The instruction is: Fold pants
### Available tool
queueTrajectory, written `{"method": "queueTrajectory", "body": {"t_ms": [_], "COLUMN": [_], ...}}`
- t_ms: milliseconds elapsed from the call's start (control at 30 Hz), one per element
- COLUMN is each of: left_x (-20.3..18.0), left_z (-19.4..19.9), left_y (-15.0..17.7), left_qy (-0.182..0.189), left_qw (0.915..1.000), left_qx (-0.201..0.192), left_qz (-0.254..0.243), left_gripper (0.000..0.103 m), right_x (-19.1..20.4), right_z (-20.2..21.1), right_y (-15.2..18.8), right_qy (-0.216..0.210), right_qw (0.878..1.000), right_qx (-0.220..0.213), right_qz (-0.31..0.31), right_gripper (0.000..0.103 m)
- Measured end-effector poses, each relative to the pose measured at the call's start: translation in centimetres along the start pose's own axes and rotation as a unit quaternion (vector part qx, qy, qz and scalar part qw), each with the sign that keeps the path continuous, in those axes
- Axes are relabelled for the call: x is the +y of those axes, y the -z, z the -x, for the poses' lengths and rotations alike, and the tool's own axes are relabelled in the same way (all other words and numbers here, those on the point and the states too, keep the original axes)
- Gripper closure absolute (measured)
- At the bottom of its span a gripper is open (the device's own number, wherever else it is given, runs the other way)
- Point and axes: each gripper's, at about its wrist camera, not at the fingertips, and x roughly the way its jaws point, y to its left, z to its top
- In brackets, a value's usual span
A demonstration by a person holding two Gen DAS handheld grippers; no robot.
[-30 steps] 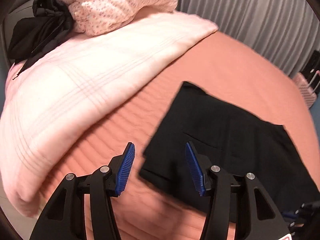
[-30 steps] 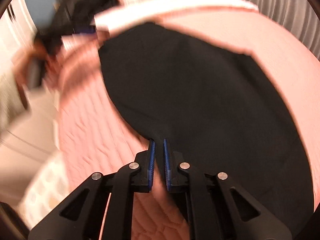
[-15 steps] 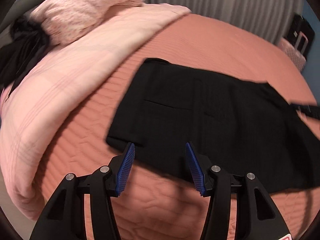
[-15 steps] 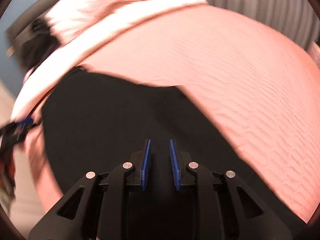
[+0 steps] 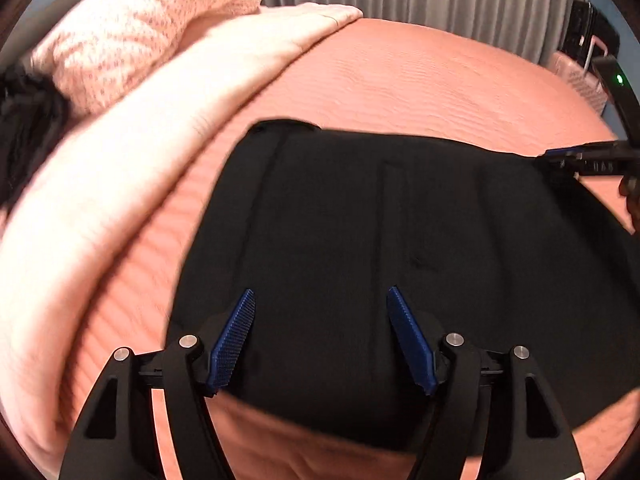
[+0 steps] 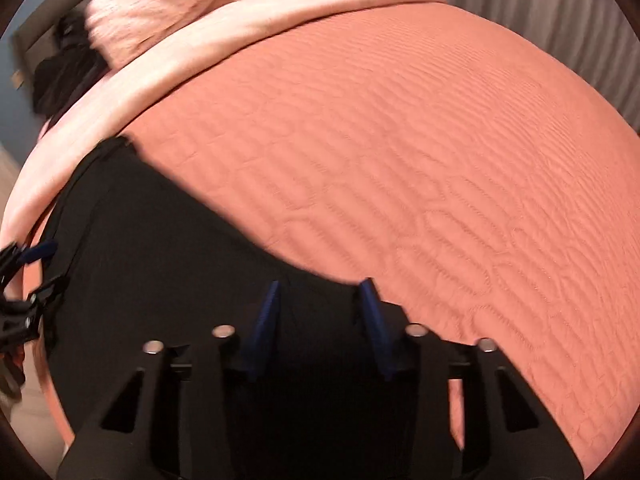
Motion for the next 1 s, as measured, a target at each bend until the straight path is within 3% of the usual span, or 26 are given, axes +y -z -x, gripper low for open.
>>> {"method": "queueTrajectory", "body": {"t_ms": [67,100,167,267,400,533,667,733,800,900,1000], "left_x": [0.2,0.7,1.6,3.7,5.4,4.9,3.6,3.2,2.8,2.2,1.8], "left_z": [-0.4,-0.3,0.7,3.3,6.0,7.5,7.8,8.0,7.9,7.7,7.1], "left_y": [-0.8,-1.3,-1.4,-0.4,2.1,4.1,5.6,5.9,5.9,5.9,5.7], "left_qy": [-0.011,-0.025,-0.050,-0.051,-0.056,-0.075,-0.058,-0.050,-0.039,-0.028,-0.024], "left_qw": [0.9999,0.9996,0.9984,0.9969,0.9938,0.9938,0.9961,0.9968,0.9973,0.9976,0.9979], "left_qx": [-0.004,-0.008,-0.022,-0.048,-0.052,-0.044,-0.031,-0.031,-0.032,-0.035,-0.035], "left_qz": [-0.002,0.004,0.011,0.036,0.080,0.069,0.060,0.054,0.054,0.053,0.049], "left_gripper": [0.035,0.036,0.037,0.037,0.037,0.037,0.037,0.037,0.037,0.037,0.037], "right_x": [-1.1,-1.0,0.3,5.7,16.0,22.3,23.2,24.1,24.3,25.1,24.3], "right_z": [0.7,2.3,4.6,5.8,2.7,-1.4,-3.3,-5.2,-6.8,-7.7,-7.8], "right_y": [-0.2,-0.3,0.2,1.2,0.4,-3.3,-6.5,-7.8,-8.2,-8.3,-9.4], "right_qy": [0.007,0.030,0.024,-0.052,-0.094,-0.074,-0.056,-0.029,-0.023,-0.008,-0.002], "right_qw": [0.998,0.995,0.993,0.995,0.984,0.977,0.979,0.980,0.979,0.975,0.981], "right_qx": [-0.022,-0.059,-0.098,-0.086,-0.043,-0.050,-0.055,-0.037,-0.018,-0.017,-0.025], "right_qz": [-0.053,-0.070,-0.065,0.018,0.145,0.194,0.186,0.191,0.200,0.220,0.194], "right_gripper": [0.066,0.065,0.065,0.065,0.065,0.064,0.065,0.065,0.082,0.085,0.085]}}
